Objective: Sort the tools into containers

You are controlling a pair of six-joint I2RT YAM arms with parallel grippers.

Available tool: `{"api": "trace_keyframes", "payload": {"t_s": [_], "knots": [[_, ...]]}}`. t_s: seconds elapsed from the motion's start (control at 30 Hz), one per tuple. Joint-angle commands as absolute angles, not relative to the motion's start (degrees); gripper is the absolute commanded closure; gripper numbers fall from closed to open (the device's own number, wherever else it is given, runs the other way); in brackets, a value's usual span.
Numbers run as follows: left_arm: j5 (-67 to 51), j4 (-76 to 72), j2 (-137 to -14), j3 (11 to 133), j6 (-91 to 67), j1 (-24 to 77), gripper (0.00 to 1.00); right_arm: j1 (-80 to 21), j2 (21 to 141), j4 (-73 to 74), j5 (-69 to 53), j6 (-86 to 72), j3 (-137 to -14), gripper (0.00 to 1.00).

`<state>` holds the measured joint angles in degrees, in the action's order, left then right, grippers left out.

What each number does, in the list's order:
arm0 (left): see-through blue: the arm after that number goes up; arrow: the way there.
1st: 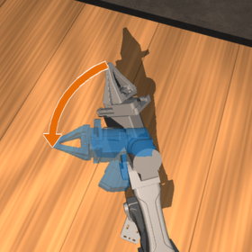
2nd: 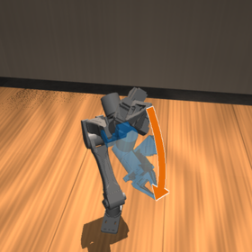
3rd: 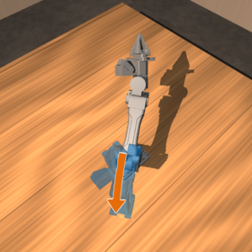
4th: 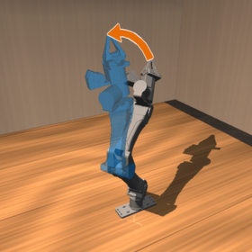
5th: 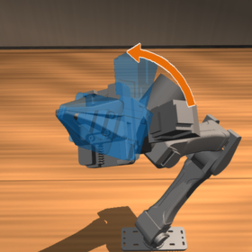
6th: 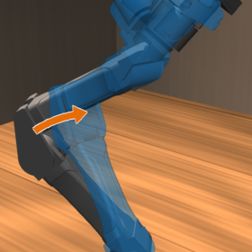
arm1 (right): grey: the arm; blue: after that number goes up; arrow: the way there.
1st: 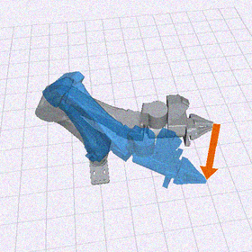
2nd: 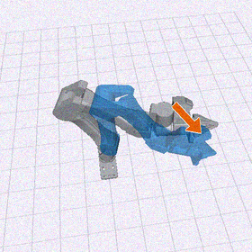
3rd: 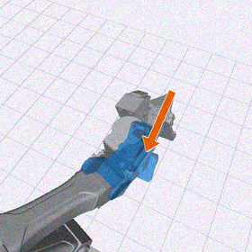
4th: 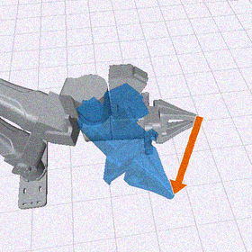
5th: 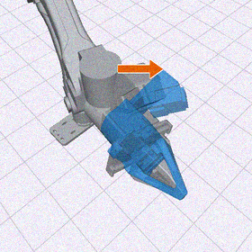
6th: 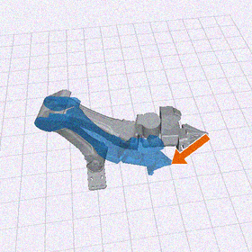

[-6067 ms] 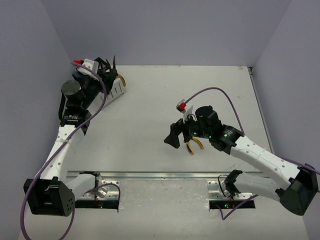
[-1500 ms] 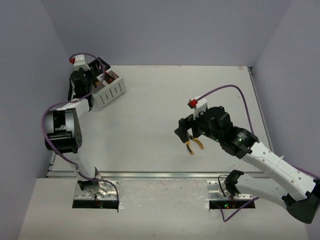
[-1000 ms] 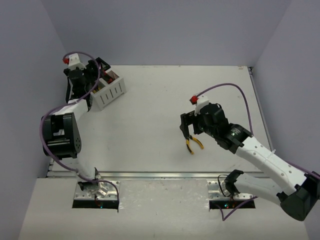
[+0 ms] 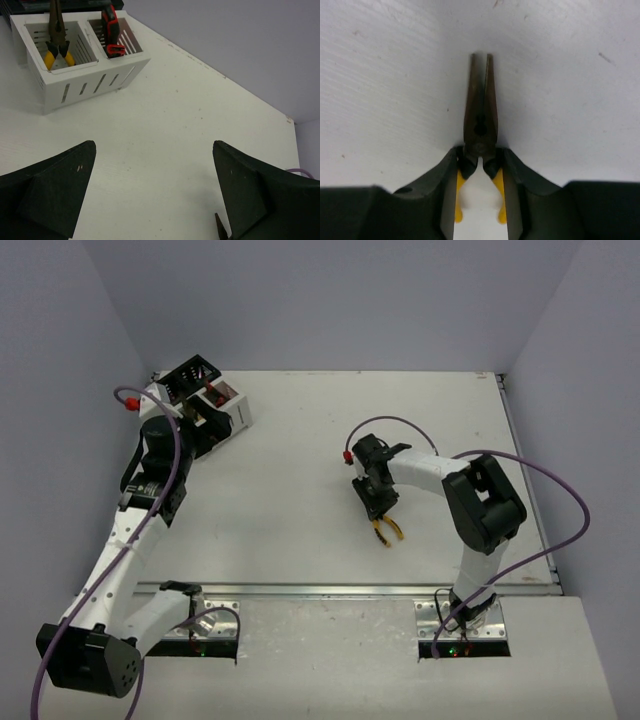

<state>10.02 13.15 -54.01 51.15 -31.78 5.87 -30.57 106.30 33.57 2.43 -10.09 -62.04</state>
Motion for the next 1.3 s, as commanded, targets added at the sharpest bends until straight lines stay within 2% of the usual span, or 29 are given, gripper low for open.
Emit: {"api": "trace_keyframes", "payload": {"t_s": [0.0, 0.03, 0.13, 0.17, 0.3, 0.33, 0.4, 0.6, 0.7, 0.73, 0.9, 1.1, 1.27], "knots": [[7.1, 12.1, -53.4, 49.4, -30.5, 5.6, 0.00, -30.5, 109.3, 35.2, 5.1, -10.2, -64.0, 0.73], [6.8, 11.9, -53.6, 49.1, -30.7, 5.6, 0.00, -30.6, 109.2, 35.0, 5.5, -10.3, -64.0, 0.70], [5.1, 10.4, -53.9, 47.3, -31.2, 5.6, 0.00, -30.6, 109.3, 33.3, 7.1, -10.2, -64.1, 0.44], [4.5, 10.0, -54.0, 46.9, -31.4, 5.6, 0.00, -30.6, 109.6, 33.1, 6.8, -9.8, -64.4, 0.38], [3.6, 9.8, -54.2, 46.3, -31.7, 5.7, 0.00, -30.5, 111.9, 33.6, 6.6, -9.8, -67.0, 0.35], [3.8, 9.8, -54.0, 46.2, -31.7, 5.7, 0.00, -30.6, 112.5, 33.5, 6.7, -9.9, -67.4, 0.37], [4.0, 9.8, -53.5, 45.9, -31.5, 5.7, 0.00, -30.6, 112.9, 33.1, 6.1, -10.0, -67.8, 0.50], [4.1, 9.8, -53.9, 44.5, -31.4, 5.7, 0.00, -30.6, 113.4, 31.3, 5.0, -9.8, -68.5, 0.70], [4.1, 9.8, -53.9, 44.0, -31.4, 5.6, 0.00, -30.6, 114.3, 32.8, 6.7, -9.8, -69.0, 0.94], [4.2, 9.5, -53.8, 43.6, -31.5, 5.7, 0.00, -30.7, 113.9, 32.8, 7.0, -9.8, -68.8, 0.99], [1.7, 7.6, -55.3, 42.3, -31.9, 5.7, 0.00, -31.4, 110.3, 30.8, 5.4, -9.8, -67.5, 1.00], [-9.3, -1.2, -57.5, 37.4, -32.4, 6.6, 0.00, -32.1, 101.1, 24.2, 5.0, -10.7, -62.7, 1.00], [-10.4, -11.2, -57.8, 32.6, -33.1, 14.2, 0.00, -32.2, 93.9, 19.0, 5.4, -11.9, -59.0, 1.00]]}}
